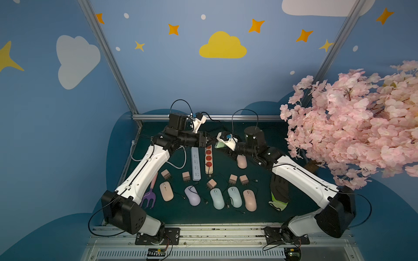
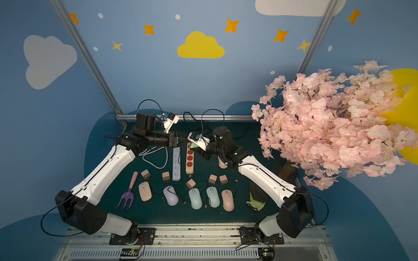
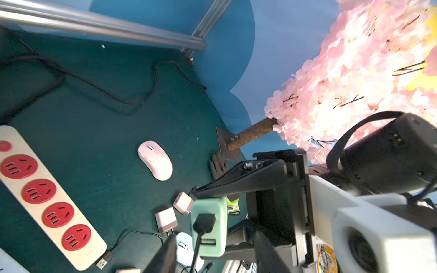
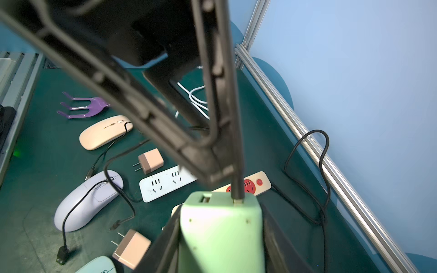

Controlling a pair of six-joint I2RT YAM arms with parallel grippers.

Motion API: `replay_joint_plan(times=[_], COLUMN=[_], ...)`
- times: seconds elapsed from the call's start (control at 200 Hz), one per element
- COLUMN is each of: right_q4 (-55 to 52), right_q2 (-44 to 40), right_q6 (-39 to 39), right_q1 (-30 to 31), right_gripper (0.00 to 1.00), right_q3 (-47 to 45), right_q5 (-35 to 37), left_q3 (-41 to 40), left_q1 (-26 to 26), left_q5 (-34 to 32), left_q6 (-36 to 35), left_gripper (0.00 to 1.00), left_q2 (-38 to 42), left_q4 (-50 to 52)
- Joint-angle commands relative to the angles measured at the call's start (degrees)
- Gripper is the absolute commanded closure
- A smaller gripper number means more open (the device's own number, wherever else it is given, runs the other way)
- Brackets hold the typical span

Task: Unplug the wireless mouse
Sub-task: Remove the power cord from the plug.

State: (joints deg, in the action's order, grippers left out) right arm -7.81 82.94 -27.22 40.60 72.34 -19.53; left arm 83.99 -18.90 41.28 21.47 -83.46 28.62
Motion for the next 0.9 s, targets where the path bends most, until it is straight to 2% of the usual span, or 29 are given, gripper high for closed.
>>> replay_joint_plan(times=[0.0,0.295,0.486,0.581,0.731,0.896], right_q4=[0.25,1.13,1.23,1.11,1.0,1.19], right_q2=[-1.0,-1.12,-1.07,-1.1,-1.17,-1.27], right_q6=[1.09,2.17,2.51,2.44,2.4,2.2], right_q1=[0.07,0.1,0.18,0.18,0.17,0.12], right_gripper=[1.0,1.0,1.0,1.0,1.0,1.0], right_q3=[1.43,1.52,1.72,1.84,1.78,1.32], right_q5=[0.46,-0.4,-1.38,-1.78,-1.65,-0.71], left_q3=[-1.35,-1.51,-1.32,-0.77,0.28,0.2], left_q1=[1.21,0.87,0.15,-0.22,-0.41,-0.41], left_q5=[-0.07,4.06,4.34,4.03,3.99,3.72], left_q6=[0.71,0.88,1.09,1.27,1.36,0.98], left_gripper=[0.54,0.5,0.54,0.61,0.77,0.89], left_q2=[1.21,-0.69,-2.26,-2.99,-3.82,-3.75], left_q4=[-2.54,-3.28,-3.3,-3.36,-3.38,-2.98])
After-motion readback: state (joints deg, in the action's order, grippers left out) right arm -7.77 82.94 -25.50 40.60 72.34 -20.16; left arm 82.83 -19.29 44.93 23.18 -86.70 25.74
